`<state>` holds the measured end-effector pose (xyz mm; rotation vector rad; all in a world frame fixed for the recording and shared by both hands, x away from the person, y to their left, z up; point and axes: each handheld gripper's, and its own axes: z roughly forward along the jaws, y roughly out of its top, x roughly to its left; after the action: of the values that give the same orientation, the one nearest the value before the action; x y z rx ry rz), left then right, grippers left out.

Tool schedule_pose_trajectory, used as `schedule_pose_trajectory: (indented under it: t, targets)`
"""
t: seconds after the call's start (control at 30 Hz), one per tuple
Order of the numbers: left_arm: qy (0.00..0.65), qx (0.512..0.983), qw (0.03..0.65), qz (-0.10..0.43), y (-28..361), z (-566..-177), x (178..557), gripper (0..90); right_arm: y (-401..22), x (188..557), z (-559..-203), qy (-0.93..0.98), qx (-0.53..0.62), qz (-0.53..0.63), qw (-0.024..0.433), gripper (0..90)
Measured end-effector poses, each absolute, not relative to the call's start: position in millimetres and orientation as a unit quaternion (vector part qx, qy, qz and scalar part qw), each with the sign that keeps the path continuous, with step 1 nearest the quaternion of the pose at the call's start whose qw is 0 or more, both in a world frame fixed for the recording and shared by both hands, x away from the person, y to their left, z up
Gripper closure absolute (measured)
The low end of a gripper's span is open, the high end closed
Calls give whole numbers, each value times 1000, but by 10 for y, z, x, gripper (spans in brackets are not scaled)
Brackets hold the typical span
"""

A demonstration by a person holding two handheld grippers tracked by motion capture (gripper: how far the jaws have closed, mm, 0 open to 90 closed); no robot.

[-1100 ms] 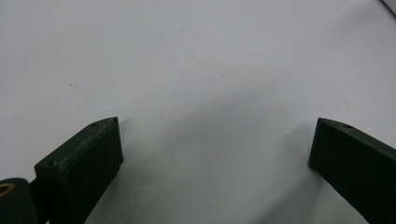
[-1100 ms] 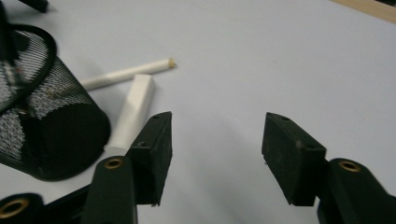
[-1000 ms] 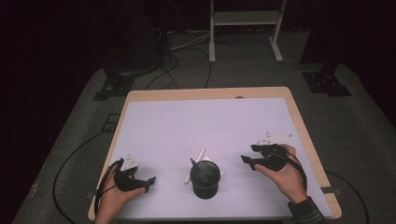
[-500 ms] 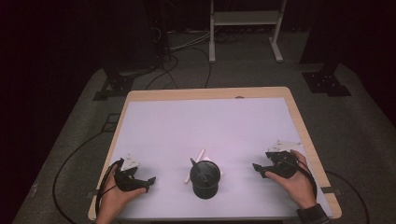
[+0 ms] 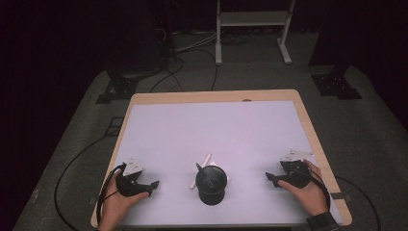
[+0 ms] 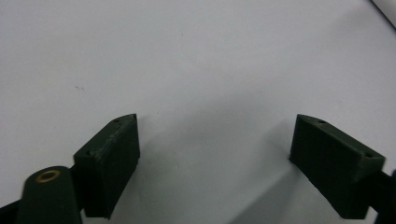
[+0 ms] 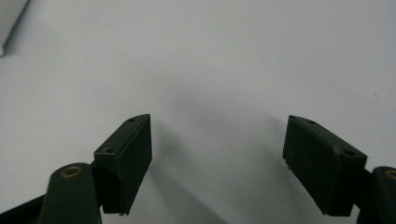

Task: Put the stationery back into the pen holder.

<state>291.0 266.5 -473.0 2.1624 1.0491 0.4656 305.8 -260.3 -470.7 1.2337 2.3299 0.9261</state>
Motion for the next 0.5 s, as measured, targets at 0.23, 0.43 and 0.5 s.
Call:
schedule_pose_trajectory:
  t: [0.23,0.43,0.5]
  targets:
    - [404,832,339,170,2654,-4680,2901,268,-2631,3064,-4760,818,439,327,173,212]
    - [409,832,343,150,2633,-4618,2907,360,-2655,3030,-4808,808,438,349,181,198]
    - [411,832,343,146,2622,-4595,2909,383,-2665,3008,-4834,803,437,360,187,195]
